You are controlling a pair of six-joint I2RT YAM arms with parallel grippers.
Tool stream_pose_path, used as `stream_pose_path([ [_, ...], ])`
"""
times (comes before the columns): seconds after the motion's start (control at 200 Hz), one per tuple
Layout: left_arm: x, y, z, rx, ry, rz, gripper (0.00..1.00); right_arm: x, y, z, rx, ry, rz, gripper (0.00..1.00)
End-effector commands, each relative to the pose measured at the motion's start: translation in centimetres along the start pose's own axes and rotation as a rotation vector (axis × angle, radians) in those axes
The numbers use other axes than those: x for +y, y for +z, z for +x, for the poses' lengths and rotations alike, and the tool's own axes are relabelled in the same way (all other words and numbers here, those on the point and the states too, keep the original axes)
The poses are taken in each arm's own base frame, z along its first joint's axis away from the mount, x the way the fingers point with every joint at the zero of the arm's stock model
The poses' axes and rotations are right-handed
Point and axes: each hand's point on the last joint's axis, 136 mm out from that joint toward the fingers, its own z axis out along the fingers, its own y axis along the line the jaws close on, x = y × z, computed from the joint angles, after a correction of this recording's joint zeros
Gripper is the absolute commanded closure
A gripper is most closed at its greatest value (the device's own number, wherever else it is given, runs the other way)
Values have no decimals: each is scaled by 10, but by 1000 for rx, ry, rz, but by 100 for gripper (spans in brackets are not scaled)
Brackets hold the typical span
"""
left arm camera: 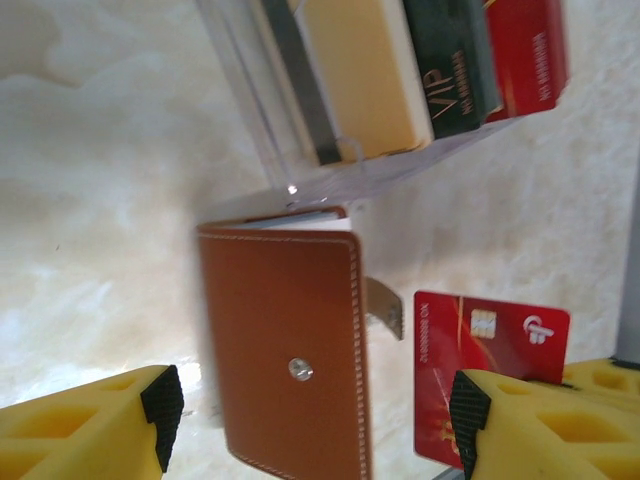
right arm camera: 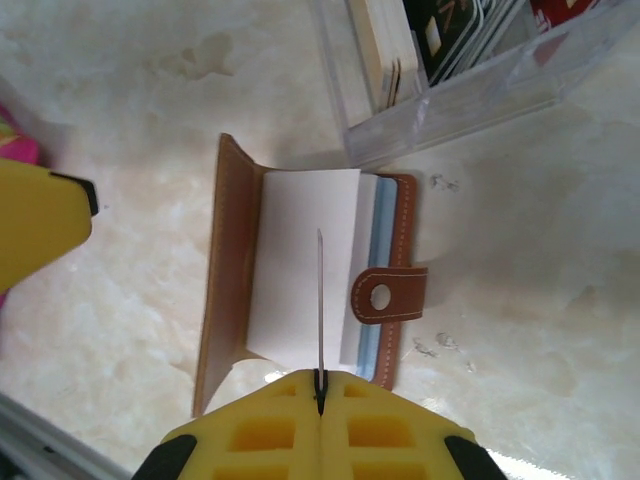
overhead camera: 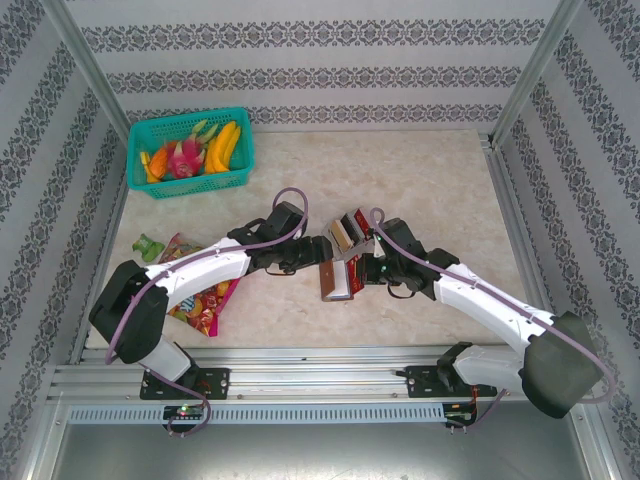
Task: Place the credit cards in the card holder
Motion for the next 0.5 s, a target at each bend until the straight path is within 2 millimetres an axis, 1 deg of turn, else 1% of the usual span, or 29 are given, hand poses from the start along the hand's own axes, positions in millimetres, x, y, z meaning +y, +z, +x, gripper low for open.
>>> stream_pose_path([
  [0.0,5,6,4,21,40,-62,27,-8,9,-5,-29,6,53,96],
  [0.21,4,20,11,70,61,-67,27,-5,22,-5,-15,-8,75,96],
  [0.37,2,27,13,86,69,-47,26,-14,34,0,17,-1,119,96],
  [0.495,2,32,15,104,72,-43,26,-16,42,3,33,-10,130,95],
])
